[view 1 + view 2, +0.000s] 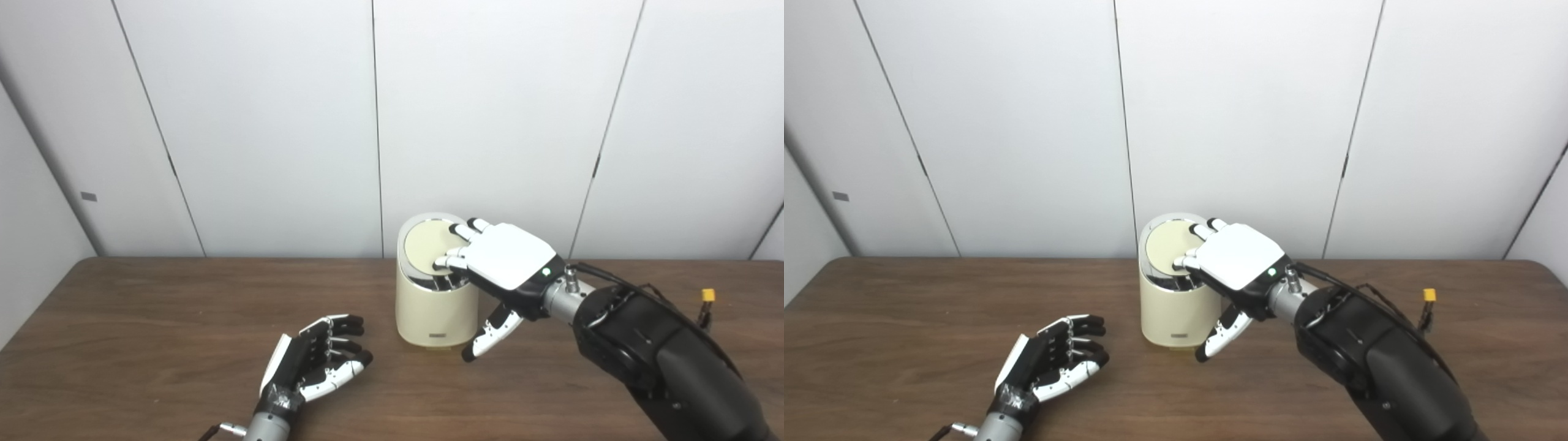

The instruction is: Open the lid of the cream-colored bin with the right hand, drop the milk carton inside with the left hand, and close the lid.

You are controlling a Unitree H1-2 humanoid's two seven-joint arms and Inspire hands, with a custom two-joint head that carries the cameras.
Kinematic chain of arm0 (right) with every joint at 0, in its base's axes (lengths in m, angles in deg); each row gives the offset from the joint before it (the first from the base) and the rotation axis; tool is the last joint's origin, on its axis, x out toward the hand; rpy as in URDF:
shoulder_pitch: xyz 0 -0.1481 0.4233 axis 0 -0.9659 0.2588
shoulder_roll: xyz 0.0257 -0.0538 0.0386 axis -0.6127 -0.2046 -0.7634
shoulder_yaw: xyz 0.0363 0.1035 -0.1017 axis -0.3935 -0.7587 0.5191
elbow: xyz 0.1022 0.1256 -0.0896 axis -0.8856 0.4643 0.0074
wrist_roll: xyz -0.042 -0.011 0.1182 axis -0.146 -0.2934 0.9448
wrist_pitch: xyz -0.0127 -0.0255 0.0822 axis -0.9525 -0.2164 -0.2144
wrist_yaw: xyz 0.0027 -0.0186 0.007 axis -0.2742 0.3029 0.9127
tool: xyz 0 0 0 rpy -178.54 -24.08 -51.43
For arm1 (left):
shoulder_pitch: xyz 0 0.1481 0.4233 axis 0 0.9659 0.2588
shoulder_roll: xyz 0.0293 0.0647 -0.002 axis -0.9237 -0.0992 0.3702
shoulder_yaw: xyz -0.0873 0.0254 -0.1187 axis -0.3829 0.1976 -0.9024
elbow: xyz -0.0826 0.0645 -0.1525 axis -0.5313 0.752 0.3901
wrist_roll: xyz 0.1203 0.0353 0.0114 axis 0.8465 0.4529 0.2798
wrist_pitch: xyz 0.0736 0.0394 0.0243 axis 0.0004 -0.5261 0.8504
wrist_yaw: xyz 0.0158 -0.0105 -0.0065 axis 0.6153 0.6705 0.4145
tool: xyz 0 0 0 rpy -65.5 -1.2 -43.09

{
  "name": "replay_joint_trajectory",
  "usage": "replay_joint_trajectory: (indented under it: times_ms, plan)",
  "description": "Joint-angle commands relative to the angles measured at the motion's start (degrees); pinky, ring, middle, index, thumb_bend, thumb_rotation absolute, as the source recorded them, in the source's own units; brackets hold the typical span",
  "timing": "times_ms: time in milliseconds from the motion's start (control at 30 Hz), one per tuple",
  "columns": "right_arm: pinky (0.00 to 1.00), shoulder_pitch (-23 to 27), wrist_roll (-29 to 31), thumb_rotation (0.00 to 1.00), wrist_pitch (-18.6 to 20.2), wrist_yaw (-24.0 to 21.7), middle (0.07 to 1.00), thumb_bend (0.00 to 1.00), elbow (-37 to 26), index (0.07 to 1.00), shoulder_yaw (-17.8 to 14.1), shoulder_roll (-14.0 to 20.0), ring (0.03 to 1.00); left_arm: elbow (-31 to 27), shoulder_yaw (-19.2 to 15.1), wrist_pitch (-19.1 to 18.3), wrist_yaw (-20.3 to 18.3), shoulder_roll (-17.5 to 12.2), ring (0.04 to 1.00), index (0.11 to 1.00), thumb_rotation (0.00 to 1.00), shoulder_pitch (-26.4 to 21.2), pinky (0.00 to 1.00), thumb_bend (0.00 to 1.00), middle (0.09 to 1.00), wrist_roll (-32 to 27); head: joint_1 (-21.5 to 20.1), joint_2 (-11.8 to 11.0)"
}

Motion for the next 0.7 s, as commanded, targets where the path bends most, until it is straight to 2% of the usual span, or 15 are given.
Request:
replay_joint_trajectory:
  times_ms: [0, 133, 200, 300, 400, 467, 533, 667]
  plan:
    - [1.00, -0.9, 0.4, 0.63, -0.7, 0.6, 0.822, 0.78, 1.9, 0.825, -0.5, 0.8, 1.000, -1.7, -0.3, 0.8, 0.0, -0.2, 0.627, 0.734, 0.21, -1.6, 0.52, 0.62, 0.714, 0.0, 0.0, 0.0]
    - [0.93, -2.3, 3.3, 0.54, -4.6, 14.7, 0.795, 0.75, 3.7, 0.785, -4.1, -0.2, 0.939, -1.4, -0.3, 0.5, -0.1, -0.3, 0.630, 0.736, 0.23, -1.7, 0.52, 0.64, 0.714, 0.2, 0.0, -0.1]
    - [0.93, -2.5, 4.3, 0.51, -5.7, 19.4, 0.805, 0.71, 4.7, 0.788, -5.5, -0.7, 0.935, -1.3, -0.3, 0.4, -0.1, -0.4, 0.632, 0.737, 0.23, -1.7, 0.53, 0.64, 0.716, 0.5, -0.1, -0.1]
    - [0.99, -3.0, 3.5, 0.51, -4.4, 23.1, 0.850, 0.65, 4.4, 0.828, -7.4, -1.6, 0.970, -1.2, -0.1, 0.7, 0.0, -0.5, 0.626, 0.735, 0.23, -1.8, 0.52, 0.63, 0.711, 0.9, -0.1, -0.2]
    - [1.00, -3.3, 1.7, 0.49, -3.0, 25.9, 0.884, 0.61, 4.1, 0.862, -8.8, -2.6, 0.986, -1.3, -0.1, 0.6, -0.1, -0.5, 0.628, 0.737, 0.23, -1.7, 0.52, 0.63, 0.712, 0.9, 0.0, -0.1]
    - [0.99, -3.5, 0.6, 0.49, -2.0, 28.3, 0.882, 0.63, 4.3, 0.861, -9.9, -3.4, 0.971, -1.3, -0.1, 0.7, -0.3, -0.5, 0.630, 0.739, 0.23, -1.7, 0.52, 0.63, 0.714, 0.7, 0.0, -0.2]
    - [0.97, -3.5, 0.1, 0.52, -0.9, 30.6, 0.910, 0.63, 5.2, 0.905, -11.1, -4.5, 0.979, -1.3, -0.2, 0.6, -0.3, -0.6, 0.632, 0.743, 0.23, -1.7, 0.52, 0.63, 0.718, 0.7, 0.0, -0.2]
    - [1.00, -3.6, 0.7, 0.52, 1.1, 31.0, 0.946, 0.66, 5.8, 0.964, -12.8, -5.7, 0.981, -1.4, -0.2, 0.4, -0.4, -0.6, 0.626, 0.742, 0.22, -1.8, 0.52, 0.62, 0.715, 0.8, -0.1, -0.2]
